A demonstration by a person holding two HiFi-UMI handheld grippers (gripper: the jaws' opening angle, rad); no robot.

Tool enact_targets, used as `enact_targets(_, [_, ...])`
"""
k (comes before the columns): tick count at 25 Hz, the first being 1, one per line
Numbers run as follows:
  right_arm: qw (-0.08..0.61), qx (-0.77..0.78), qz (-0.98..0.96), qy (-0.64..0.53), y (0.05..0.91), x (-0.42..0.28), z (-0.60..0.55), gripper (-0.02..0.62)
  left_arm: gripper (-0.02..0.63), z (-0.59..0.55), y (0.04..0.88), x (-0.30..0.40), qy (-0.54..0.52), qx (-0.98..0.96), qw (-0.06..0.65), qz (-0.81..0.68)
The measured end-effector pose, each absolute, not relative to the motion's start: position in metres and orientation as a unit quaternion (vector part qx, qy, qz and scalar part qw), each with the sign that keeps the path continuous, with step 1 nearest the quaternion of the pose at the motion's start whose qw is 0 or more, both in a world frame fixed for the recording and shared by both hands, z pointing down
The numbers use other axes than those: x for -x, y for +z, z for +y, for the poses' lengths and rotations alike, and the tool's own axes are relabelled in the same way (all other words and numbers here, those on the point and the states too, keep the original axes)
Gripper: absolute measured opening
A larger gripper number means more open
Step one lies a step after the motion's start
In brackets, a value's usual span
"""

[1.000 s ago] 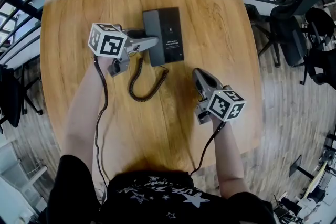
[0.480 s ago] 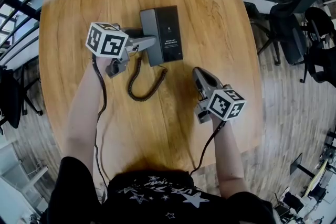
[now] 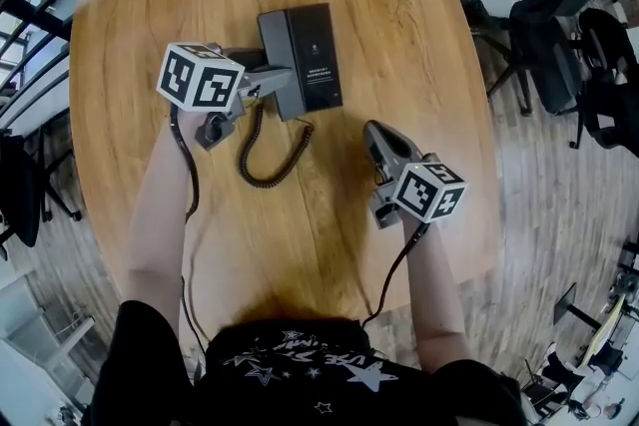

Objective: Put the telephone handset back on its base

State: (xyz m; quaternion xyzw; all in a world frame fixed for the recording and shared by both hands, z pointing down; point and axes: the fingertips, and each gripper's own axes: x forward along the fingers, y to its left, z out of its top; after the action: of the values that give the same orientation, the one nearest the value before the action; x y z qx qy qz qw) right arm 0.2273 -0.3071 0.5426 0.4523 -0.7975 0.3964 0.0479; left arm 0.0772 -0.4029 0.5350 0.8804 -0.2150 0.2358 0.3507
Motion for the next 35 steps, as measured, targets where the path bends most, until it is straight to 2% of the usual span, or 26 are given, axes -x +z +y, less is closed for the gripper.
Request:
enact_targets(4, [0.048,-0.453,-0.797,0.397,0.544,-0.227,-0.308,-0.002,0.236,-0.407,0.534,-0.072,0.218,-0.879,0.358,-0.226])
enact_targets(7, [0.048,-0.449,-0.799,0.396,0.544,-0.223,-0.307,0.0,0.146,-0.408,0.534,-0.068,0.217,-0.882,0.347,-0.232])
enact_targets(24, [0.046,-0.442,-0.803,0.397,0.544,-0.214,-0.306,-0.001,0.13,-0.408,0.534,-0.069,0.162,-0.877,0.385,-0.236])
enact_targets(27, [0.044,-0.438,-0.806,0.396,0.537,-0.21,-0.303,0.0,0.243,-0.408,0.528,-0.068,0.14,-0.872,0.403,-0.24])
enact_targets(28, [0.043,-0.438,-0.806,0.395,0.535,-0.211,-0.3,0.0,0.258,-0.407,0.525,-0.068,0.13,-0.87,0.408,-0.242])
enact_targets(35, [0.022,-0.447,-0.806,0.389,0.513,-0.216,-0.27,-0.001,0.279,-0.378,0.498,-0.061,0.12,-0.872,0.399,-0.257])
